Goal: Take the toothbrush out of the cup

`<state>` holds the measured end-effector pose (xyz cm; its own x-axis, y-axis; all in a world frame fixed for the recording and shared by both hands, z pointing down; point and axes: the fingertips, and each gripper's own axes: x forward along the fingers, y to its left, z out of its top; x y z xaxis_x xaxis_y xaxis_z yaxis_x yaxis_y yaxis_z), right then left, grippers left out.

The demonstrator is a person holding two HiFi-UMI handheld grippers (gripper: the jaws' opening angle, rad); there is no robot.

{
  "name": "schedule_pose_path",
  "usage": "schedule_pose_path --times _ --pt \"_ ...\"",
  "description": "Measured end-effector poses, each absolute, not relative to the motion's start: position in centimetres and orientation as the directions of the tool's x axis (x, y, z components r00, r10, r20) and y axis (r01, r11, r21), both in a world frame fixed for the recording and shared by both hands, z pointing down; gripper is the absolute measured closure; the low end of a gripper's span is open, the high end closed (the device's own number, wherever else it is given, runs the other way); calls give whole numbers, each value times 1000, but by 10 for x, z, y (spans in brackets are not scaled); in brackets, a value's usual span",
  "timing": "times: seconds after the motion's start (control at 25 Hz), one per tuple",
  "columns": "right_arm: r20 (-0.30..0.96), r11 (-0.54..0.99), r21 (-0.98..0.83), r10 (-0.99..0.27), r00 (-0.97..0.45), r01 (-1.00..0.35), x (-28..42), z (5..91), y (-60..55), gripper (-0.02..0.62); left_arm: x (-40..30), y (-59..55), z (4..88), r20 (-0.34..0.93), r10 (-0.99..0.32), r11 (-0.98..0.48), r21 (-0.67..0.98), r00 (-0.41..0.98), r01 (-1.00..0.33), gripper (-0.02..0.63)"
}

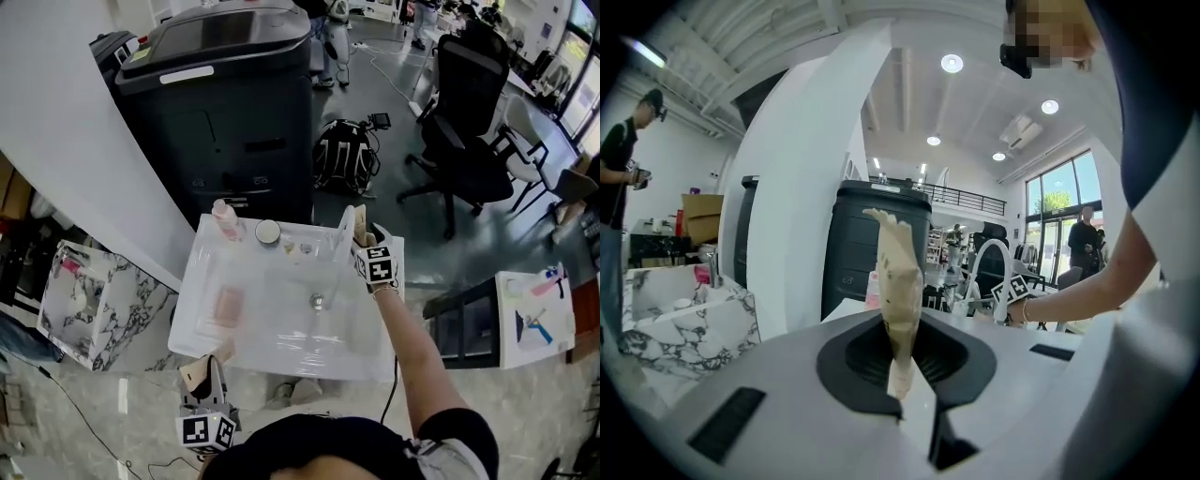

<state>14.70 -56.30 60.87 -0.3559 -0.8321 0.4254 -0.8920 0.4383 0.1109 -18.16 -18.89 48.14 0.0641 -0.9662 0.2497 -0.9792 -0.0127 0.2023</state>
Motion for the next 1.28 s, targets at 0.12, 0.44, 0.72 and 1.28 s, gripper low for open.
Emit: schedule_pose_path --times 0.12,0.44,0.72,1.28 --pt "441 421 157 -839 -319 -893 151 612 -573 357 -189 -186 486 267 -963 13 186 38 -982 578" --pt "456 434 228 -838 -298 -872 158 613 -572 492 -188 -190 484 262 -965 19 176 28 -984 578" --pt "392 445 233 -857 -335 -865 158 584 -563 535 -184 -193 489 262 -963 -10 185 60 -983 578" --pt "26 392 57 -920 -391 -918 186 443 -465 558 -162 -225 488 214 -957 -160 182 198 -970 578"
